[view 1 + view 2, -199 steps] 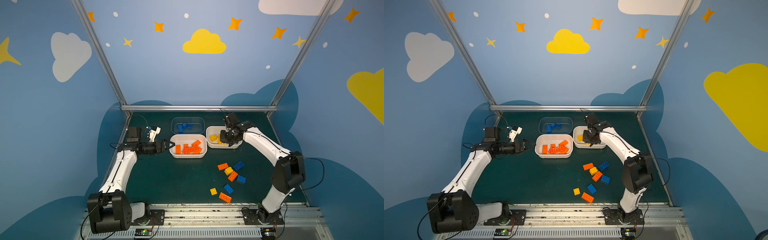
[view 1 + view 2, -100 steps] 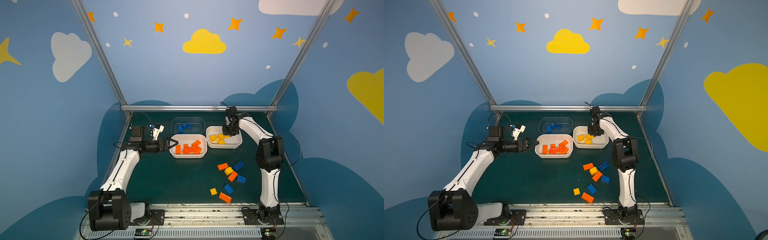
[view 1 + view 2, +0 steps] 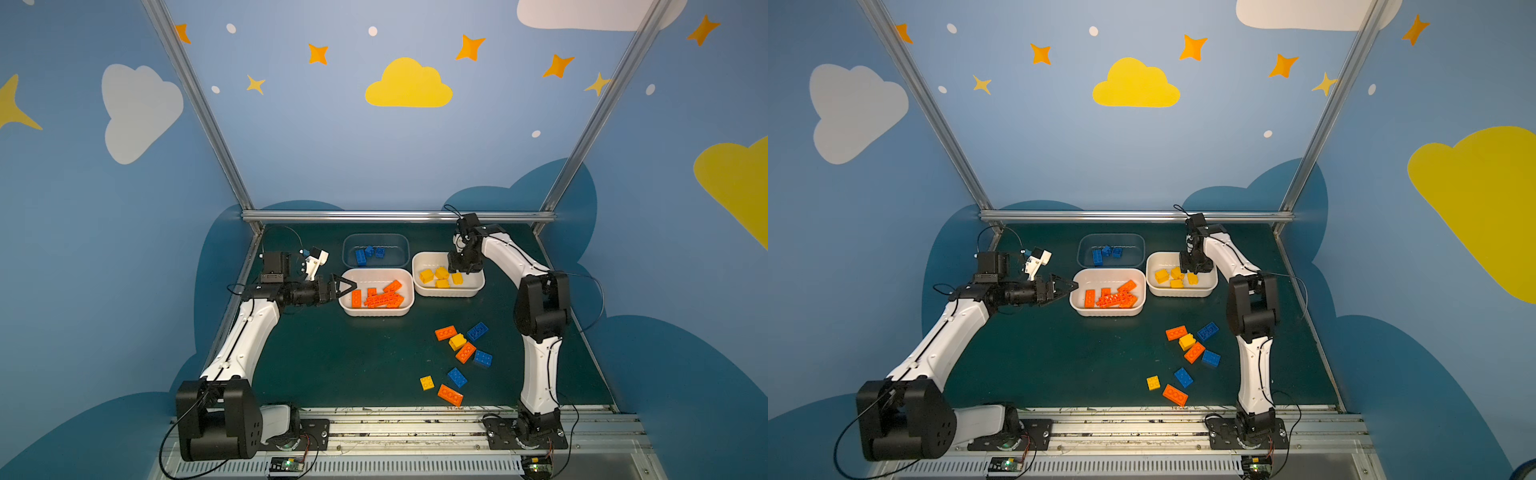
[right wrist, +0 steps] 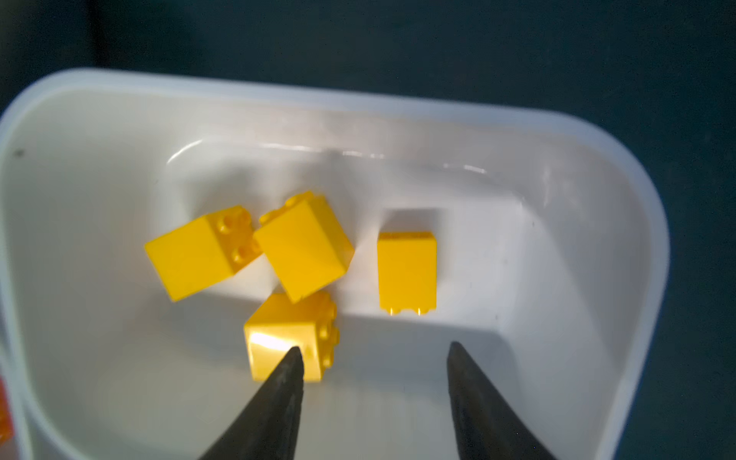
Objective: Sort the legos into containers by color
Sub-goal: 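Carry the yellow brick into the yellow-brick bin and release it, then move the right gripper to the pile and grasp a yellow 2x2 brick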
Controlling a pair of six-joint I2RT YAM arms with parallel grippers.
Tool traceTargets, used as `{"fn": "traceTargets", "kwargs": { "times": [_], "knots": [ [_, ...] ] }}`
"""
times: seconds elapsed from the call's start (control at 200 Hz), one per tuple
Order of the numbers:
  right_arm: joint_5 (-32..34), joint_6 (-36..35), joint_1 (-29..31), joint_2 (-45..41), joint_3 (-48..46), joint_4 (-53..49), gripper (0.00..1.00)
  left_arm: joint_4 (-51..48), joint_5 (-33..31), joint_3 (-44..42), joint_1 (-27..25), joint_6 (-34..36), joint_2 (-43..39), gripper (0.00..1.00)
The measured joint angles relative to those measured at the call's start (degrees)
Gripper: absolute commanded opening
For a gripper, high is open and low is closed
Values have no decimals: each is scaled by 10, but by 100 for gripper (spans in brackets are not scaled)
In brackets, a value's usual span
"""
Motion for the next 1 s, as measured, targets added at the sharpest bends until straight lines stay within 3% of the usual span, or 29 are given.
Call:
{"fn": "traceTargets", "kwargs": {
  "times": [0.15, 0.38, 0.781, 1.001],
  "knots": [
    [-37, -23, 36, -142, -122, 16, 63, -9, 0, 0, 0, 3, 0, 100],
    [-62, -50, 154, -302, -287, 27, 66, -23, 0, 0, 3, 10, 0, 100],
    [-21, 137, 372, -359, -454, 37, 68, -51, -5, 1, 10, 23, 0, 100],
    [6, 200, 432, -320, -485, 70, 65, -62, -8, 1, 10, 23, 0, 100]
  ]
}}
